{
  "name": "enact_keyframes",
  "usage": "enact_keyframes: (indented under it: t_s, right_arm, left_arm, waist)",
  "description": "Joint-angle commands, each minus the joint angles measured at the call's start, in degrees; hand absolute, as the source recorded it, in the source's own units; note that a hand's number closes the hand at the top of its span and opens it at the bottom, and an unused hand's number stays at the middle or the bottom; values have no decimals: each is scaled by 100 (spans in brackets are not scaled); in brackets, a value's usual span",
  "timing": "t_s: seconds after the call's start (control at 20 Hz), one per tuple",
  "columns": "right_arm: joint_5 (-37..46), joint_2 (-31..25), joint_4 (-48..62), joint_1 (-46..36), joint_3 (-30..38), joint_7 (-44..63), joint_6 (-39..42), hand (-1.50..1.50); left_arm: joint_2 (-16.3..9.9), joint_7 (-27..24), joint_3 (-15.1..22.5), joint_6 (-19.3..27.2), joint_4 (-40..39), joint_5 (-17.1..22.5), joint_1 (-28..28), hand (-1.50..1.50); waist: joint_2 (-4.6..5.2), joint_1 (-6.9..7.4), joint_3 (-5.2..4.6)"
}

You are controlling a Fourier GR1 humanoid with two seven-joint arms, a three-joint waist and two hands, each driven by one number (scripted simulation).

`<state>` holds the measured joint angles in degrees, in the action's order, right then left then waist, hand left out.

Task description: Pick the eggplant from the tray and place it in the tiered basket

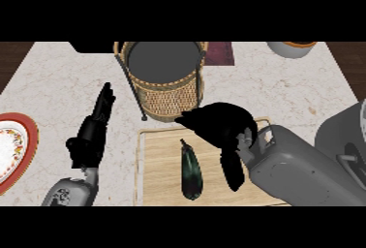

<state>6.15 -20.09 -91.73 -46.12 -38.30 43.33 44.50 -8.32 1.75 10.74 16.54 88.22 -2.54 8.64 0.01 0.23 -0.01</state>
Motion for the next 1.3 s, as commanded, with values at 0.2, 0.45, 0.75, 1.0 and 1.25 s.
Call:
enact_keyframes:
  t_s: [0.2,0.45,0.75,1.0,1.25]
  right_arm:
    - [892,617,479,583,64,-302,57,-150]
    - [1185,318,-19,1170,371,-721,478,-150]
    - [1673,876,388,1105,665,-1067,608,-150]
    - [1876,1540,792,846,812,-828,776,-150]
    - [2344,1441,874,1340,709,-1297,622,-150]
  left_arm:
    - [60,59,-282,-178,-359,-60,474,0]
    - [222,-124,-111,-143,26,-252,-129,0]
    - [252,361,-190,-221,400,-362,-55,0]
    - [183,-16,-522,-459,-15,-184,23,0]
    - [298,687,-232,-375,663,-476,-80,0]
  waist:
    - [8,-18,0]
    - [-3,-22,1]
    - [-3,2,1]
    - [-2,-1,-1]
    - [-7,2,2]
